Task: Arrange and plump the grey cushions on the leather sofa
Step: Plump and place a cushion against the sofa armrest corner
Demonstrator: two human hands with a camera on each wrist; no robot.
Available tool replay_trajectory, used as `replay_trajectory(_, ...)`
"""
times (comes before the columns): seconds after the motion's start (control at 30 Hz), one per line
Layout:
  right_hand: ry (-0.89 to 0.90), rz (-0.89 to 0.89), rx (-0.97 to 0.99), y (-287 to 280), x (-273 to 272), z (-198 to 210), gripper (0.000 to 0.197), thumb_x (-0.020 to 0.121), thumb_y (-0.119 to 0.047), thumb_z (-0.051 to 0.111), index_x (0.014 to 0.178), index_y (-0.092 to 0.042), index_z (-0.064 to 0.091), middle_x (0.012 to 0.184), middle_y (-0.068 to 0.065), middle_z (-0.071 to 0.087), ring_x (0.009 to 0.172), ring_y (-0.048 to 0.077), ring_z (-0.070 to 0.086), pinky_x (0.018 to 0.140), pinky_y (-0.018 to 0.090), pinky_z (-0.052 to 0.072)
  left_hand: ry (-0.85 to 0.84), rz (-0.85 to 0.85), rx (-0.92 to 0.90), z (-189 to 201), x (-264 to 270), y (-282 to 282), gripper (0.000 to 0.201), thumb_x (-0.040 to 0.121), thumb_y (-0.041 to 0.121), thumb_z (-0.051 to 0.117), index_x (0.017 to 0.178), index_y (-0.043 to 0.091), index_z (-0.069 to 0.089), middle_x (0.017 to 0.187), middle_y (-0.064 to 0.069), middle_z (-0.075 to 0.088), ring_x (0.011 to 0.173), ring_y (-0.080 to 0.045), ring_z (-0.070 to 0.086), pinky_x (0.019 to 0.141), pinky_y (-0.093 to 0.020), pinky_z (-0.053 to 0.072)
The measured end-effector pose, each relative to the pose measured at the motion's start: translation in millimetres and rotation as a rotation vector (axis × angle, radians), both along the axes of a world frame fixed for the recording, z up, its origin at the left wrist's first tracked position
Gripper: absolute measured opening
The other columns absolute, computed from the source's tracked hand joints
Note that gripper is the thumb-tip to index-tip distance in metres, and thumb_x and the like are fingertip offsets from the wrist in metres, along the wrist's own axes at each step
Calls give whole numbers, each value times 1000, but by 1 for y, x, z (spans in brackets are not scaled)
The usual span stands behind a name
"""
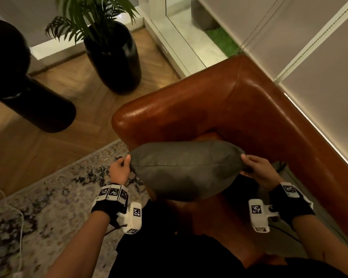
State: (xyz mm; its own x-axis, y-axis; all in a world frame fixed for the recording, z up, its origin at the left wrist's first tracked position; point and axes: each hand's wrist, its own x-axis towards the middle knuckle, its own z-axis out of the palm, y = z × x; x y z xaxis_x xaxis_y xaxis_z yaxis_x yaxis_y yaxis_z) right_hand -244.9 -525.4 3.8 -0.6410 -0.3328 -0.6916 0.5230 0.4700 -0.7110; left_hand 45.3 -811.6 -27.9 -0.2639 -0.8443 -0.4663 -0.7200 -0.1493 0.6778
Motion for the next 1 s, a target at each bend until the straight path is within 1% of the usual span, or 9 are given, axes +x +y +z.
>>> replay_trajectory(0.1,361,133,84,-18,23,-6,18,83,-23,68,73,-12,59,65,1,55,58,-2,54,63,15,42,50,-54,-91,8,-22,19,37,95,27,49,93,-4,67,90,-25,67,87,-34,61,71,-31,37)
replay_trajectory(0.2,673,340,161,-33,44,-1,23,77,-24,75,70,-11,57,55,-6,52,50,3,49,55,11,36,104,-32,-166,18,-25,30,30,94,27,52,89,0,65,85,-21,65,79,-26,57,74,-33,44)
replay_trajectory(0.37,723,144,83,-25,-8,56,21,79,-26,74,68,-15,59,61,-6,55,51,-9,50,56,7,36,13,219,-228,15,35,11,50,96,33,46,55,4,40,50,-11,32,57,-26,35,54,-34,24)
replay_trajectory(0.43,755,209,-23,-52,-4,76,21,78,-27,74,70,-12,62,62,-6,56,52,-6,49,57,6,37,-123,248,-172,1,36,10,48,96,33,46,57,5,40,50,-12,34,59,-28,40,58,-37,32)
replay_trajectory(0.57,774,164,-210,-99,11,107,26,75,-27,77,71,-5,63,63,1,55,57,4,47,59,18,42,-445,-159,71,-37,19,16,45,98,33,43,59,12,51,58,-13,47,55,-23,44,65,-37,43)
replay_trajectory(0.63,866,222,-232,-112,17,115,28,74,-27,77,72,-4,62,67,5,57,59,7,48,60,19,43,-522,-364,179,-44,6,25,28,95,30,48,86,12,66,88,-16,66,81,-29,61,76,-34,44)
replay_trajectory(0.73,1004,449,-253,-136,45,102,29,72,-26,78,68,-5,59,67,5,53,60,13,47,59,20,36,-358,-350,308,-33,-13,38,39,94,40,47,120,11,55,124,-17,59,115,-33,55,96,-37,43)
replay_trajectory(0.87,1008,758,-76,-166,92,19,27,72,-22,75,69,-5,55,69,9,53,68,26,51,63,27,30,227,111,670,-10,-40,47,45,90,58,37,97,19,59,98,-10,63,91,-26,61,86,-47,52)
replay_trajectory(1.0,741,1031,92,-169,132,-49,24,78,-8,63,100,1,60,103,19,60,103,35,53,90,44,42,283,171,803,-27,-68,45,81,63,76,59,110,10,65,98,-13,68,93,-30,65,76,-41,55)
